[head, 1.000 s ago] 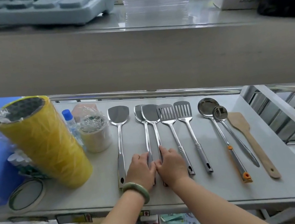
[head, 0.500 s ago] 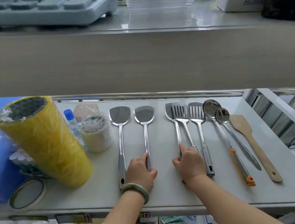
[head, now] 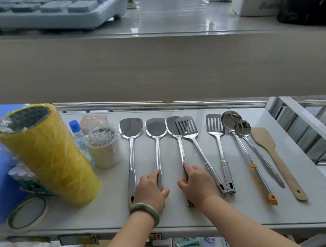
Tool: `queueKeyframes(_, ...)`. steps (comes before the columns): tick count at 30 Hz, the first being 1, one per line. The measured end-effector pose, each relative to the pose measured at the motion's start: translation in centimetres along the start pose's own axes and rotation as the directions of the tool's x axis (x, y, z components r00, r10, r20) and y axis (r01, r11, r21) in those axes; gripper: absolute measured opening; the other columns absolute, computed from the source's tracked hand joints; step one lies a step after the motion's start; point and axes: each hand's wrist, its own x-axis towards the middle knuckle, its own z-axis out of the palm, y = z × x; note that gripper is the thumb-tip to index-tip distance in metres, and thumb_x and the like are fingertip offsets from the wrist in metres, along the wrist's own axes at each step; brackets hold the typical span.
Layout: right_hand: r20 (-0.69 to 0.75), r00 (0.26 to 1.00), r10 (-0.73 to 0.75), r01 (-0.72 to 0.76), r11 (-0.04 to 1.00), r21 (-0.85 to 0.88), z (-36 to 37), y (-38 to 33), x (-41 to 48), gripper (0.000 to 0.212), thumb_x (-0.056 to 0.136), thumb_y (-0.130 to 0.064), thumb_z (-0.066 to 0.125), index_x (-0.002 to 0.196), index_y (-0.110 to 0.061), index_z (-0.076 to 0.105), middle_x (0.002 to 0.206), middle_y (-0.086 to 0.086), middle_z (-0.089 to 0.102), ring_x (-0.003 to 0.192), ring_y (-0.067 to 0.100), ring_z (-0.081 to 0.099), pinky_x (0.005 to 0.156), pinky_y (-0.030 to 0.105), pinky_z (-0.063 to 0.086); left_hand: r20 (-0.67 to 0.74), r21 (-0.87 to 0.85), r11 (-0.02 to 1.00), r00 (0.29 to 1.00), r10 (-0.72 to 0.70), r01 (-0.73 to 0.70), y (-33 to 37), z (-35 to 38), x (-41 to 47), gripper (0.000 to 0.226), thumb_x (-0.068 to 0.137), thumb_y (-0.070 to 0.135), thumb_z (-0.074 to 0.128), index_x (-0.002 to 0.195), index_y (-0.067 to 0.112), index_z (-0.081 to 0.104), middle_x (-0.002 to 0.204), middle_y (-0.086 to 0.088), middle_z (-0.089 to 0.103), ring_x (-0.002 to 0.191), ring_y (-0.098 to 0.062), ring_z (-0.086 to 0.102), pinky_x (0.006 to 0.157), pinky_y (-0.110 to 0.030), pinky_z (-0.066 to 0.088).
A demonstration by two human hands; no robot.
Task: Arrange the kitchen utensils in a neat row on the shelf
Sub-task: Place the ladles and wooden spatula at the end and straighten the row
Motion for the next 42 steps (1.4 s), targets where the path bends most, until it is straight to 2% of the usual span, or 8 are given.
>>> queueKeyframes(8,-0.01,1.0,0.004,-0.005,1.0,-0.016,0.3,0.1,0.2,0.057,0.092,-0.042,0.041,0.144,-0.021,0.03,0.12,0.009,0.057,0.112,0.027,0.054,0.088,0.034,0.045,-0.089,0.114,0.993,0.996,0.008,0.002,-2.1,-1.3,-0.6,0.043,0.095,0.037,0.034,0.135,0.024,0.046,0.123,-0.006,0.054,0.112,-0.024,0.054,0.095,-0.032,0.04)
queueKeyframes(14,-0.217,0.963,0.162,-0.175,0.984,-0.04,-1.6,1.7,0.8,0.048,0.091,-0.028,0.044,0.137,-0.017,0.041,0.124,0.013,0.049,0.105,0.031,0.057,0.083,0.035,0.048,-0.067,0.096,0.995,0.997,0.03,-0.023,-1.7,-1.9,-0.9,0.047,0.092,0.04,0.04,0.136,0.024,0.042,0.121,-0.005,0.053,0.109,-0.021,0.054,0.093,-0.031,0.042)
queueKeyframes(21,-0.102,0.961,0.255,-0.266,0.957,-0.117,-2.5,4.2,1.1,0.026,0.09,-0.022,0.044,0.102,-0.007,0.062,0.103,0.014,0.06,0.092,0.032,0.06,0.071,0.03,0.045,-0.098,0.096,0.987,0.986,0.135,-0.126,0.2,-0.7,-1.7,0.051,0.088,0.041,0.046,0.135,0.024,0.041,0.119,-0.002,0.046,0.105,-0.016,0.051,0.092,-0.027,0.044)
queueKeyframes(26,-0.101,0.953,0.286,-0.292,0.956,-0.041,-2.4,4.6,1.0,0.027,0.09,-0.023,0.044,0.099,-0.007,0.062,0.091,0.013,0.056,0.095,0.033,0.06,0.068,0.029,0.041,-0.144,0.082,0.964,0.954,0.263,-0.253,2.6,0.6,-2.3,0.041,0.085,0.029,0.054,0.125,0.019,0.053,0.11,-0.004,0.051,0.098,-0.018,0.054,0.089,-0.028,0.047)
queueKeyframes(30,-0.212,0.96,0.185,-0.203,0.977,-0.07,-3.0,5.9,0.4,0.049,0.093,-0.036,0.025,0.095,-0.008,0.065,0.098,0.016,0.064,0.089,0.033,0.061,0.065,0.029,0.036,-0.129,0.023,0.927,0.919,0.373,-0.374,5.5,1.8,-2.7,0.04,0.083,0.019,0.057,0.122,0.016,0.055,0.11,-0.005,0.053,0.098,-0.02,0.055,0.091,-0.027,0.045)
queueKeyframes(34,-0.234,0.944,0.235,-0.25,0.968,-0.037,-5.3,8.8,0.0,0.033,0.091,-0.029,0.048,0.116,-0.01,0.059,0.111,0.015,0.058,0.099,0.033,0.059,0.079,0.033,0.047,-0.078,-0.031,0.9,0.899,0.431,-0.434,8.9,3.4,-3.1,0.042,0.087,0.018,0.052,0.129,0.014,0.05,0.112,-0.004,0.052,0.097,-0.015,0.054,0.096,-0.024,0.044)
queueKeyframes(37,-0.112,0.964,0.241,-0.251,0.964,-0.085,-6.3,10.4,-0.1,0.04,0.089,-0.031,0.05,0.124,-0.012,0.053,0.117,0.014,0.061,0.111,0.031,0.055,0.088,0.035,0.047,0.029,0.006,0.933,0.933,0.36,-0.36,11.2,5.2,-2.9,0.049,0.09,0.028,0.048,0.137,0.016,0.04,0.122,-0.004,0.046,0.109,-0.018,0.05,0.102,-0.025,0.038)
queueKeyframes(42,-0.081,0.982,0.171,-0.176,0.983,-0.052,-7.4,12.5,-0.3,0.039,0.088,-0.027,0.051,0.123,-0.01,0.054,0.111,0.016,0.066,0.109,0.032,0.057,0.089,0.035,0.046,0.138,0.118,0.974,0.975,0.174,-0.191,13.5,7.3,-2.6,0.051,0.089,0.036,0.046,0.138,0.021,0.037,0.127,-0.008,0.041,0.112,-0.023,0.05,0.099,-0.032,0.04)
